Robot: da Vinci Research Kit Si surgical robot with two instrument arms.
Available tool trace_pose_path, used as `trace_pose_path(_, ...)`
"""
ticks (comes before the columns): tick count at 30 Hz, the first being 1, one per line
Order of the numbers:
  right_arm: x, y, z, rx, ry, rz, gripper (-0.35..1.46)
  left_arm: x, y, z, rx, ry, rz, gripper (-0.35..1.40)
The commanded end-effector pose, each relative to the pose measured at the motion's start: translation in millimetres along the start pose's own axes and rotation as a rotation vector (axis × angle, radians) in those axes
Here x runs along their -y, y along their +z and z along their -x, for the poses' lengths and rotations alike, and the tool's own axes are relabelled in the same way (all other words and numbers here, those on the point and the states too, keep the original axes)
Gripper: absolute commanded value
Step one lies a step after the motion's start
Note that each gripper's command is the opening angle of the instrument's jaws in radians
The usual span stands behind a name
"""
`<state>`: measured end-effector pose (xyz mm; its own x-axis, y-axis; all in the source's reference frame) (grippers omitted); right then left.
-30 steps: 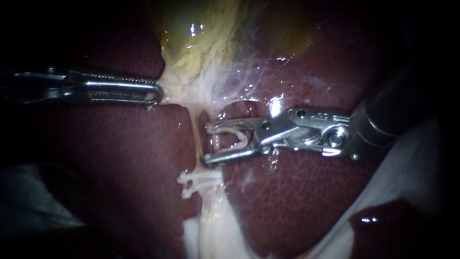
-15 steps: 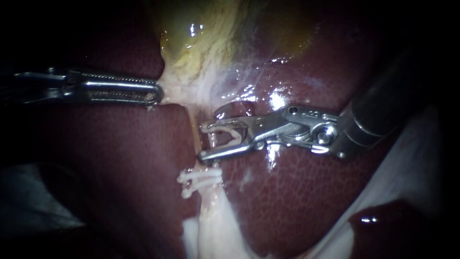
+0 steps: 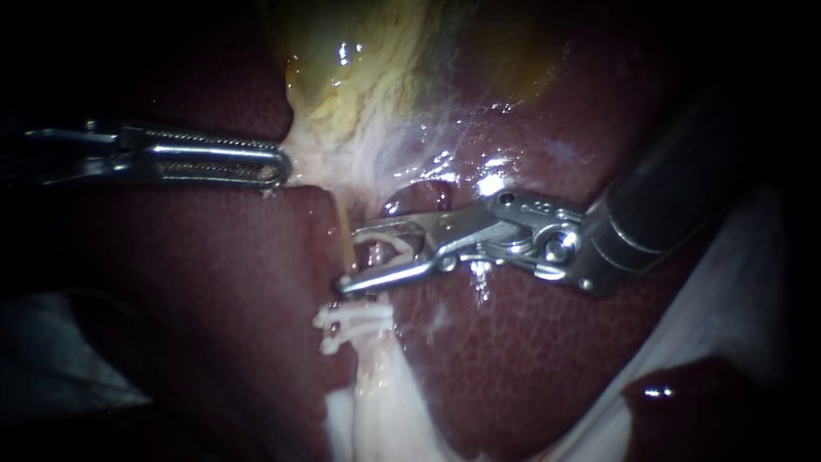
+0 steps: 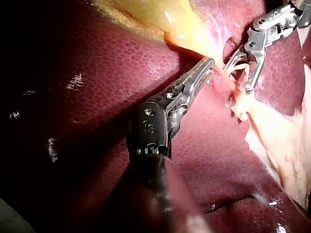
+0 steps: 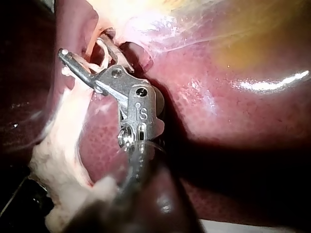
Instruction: Clipping third clip left tube
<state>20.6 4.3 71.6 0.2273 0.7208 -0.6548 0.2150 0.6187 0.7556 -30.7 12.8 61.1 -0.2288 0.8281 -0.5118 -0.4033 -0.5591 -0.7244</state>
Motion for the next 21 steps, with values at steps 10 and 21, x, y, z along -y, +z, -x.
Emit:
trace_pose_path(10,-0.6,2.3,-0.8,-0.065,0.014,-0.022,0.50,0.0,0.1,0.0,0.000,0.000,-0.001,-0.35)
trace_pose_path(21,0.5,2.7,-1.5,-0.070,0.027,-0.033,0.50,0.0,0.1,0.0,0.000,0.000,-0.001,-0.35)
